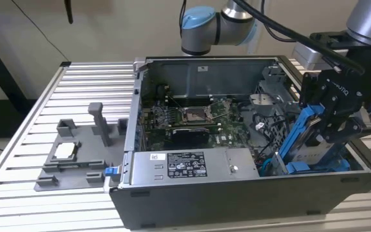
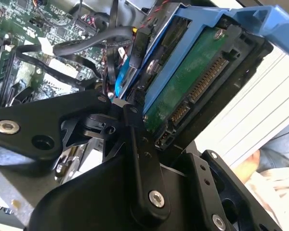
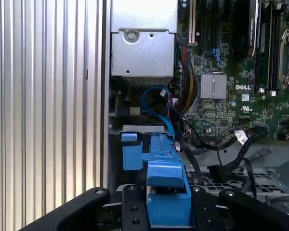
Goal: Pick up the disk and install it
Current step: 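Reach for the disk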
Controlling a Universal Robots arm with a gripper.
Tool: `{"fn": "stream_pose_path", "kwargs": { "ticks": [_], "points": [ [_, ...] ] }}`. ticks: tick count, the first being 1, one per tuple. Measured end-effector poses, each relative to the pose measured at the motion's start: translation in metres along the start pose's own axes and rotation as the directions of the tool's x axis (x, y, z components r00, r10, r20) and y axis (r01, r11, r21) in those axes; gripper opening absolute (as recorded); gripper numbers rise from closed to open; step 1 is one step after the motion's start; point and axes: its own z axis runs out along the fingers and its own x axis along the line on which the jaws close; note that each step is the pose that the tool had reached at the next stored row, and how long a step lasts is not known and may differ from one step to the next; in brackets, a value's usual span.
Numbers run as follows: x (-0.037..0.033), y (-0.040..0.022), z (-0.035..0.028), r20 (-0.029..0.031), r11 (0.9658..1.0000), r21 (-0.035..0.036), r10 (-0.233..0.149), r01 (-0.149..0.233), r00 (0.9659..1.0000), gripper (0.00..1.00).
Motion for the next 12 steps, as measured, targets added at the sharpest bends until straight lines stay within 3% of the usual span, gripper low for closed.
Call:
{"fn": "stream_pose_path", "kwargs": {
  "ticks": [12],
  "points": [
    [0.0,-0.0001,0.0016,0.0012,1.0,0.0,0.0,0.0,1.0,0.34]
  ]
}}
